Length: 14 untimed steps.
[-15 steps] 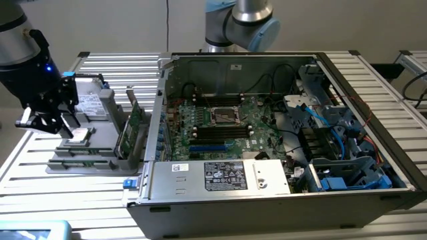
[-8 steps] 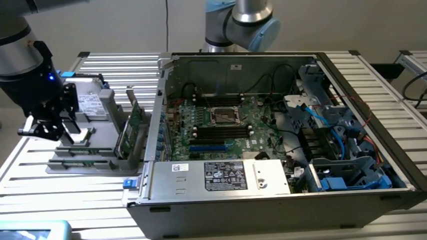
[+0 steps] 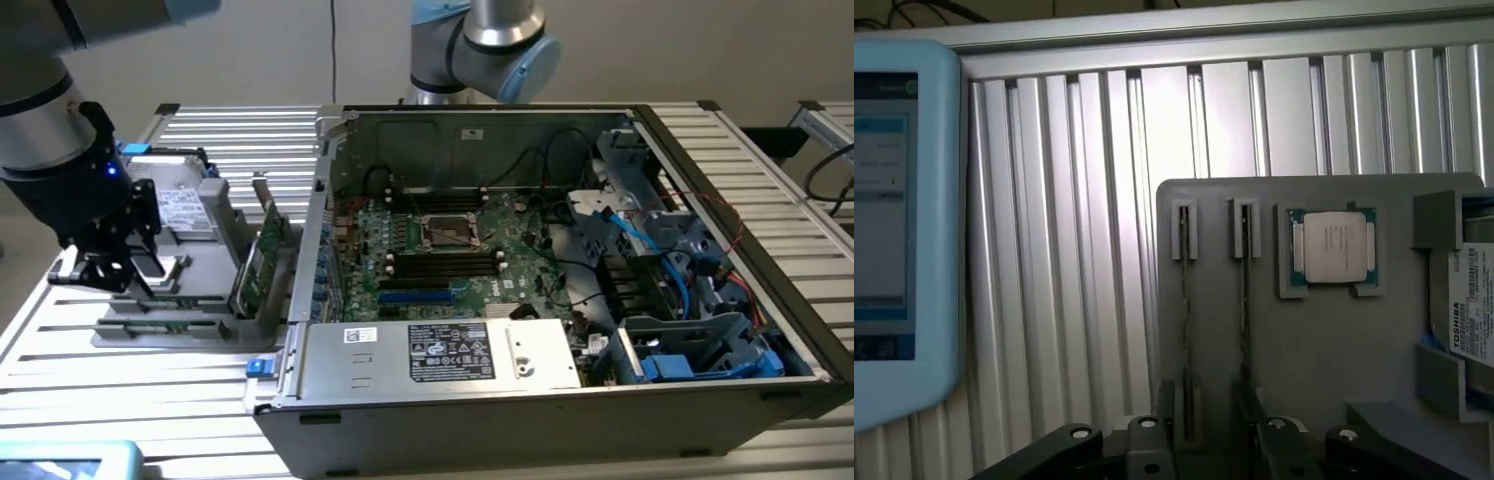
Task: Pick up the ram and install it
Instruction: 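Pick up the ram and move it above insertion slot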
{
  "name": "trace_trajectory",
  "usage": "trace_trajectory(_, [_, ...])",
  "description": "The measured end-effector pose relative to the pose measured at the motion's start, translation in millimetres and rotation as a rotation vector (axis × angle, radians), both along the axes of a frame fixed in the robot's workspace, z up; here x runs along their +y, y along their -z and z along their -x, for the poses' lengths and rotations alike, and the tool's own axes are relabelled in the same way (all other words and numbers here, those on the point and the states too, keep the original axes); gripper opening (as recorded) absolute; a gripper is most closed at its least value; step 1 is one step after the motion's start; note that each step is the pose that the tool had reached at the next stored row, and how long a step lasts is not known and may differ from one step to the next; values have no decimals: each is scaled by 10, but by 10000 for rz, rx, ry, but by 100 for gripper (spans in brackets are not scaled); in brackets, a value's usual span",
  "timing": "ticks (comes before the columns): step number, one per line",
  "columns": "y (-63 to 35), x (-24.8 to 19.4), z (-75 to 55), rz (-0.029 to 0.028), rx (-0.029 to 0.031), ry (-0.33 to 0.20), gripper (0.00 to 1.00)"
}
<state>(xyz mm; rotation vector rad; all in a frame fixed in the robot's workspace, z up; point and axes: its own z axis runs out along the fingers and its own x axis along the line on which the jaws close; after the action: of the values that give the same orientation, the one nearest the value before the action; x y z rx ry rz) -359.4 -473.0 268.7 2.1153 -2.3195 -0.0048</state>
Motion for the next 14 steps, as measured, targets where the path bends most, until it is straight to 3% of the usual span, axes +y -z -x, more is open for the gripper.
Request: trace_trajectory(14, [256, -8, -22, -1, -1, -5, 36])
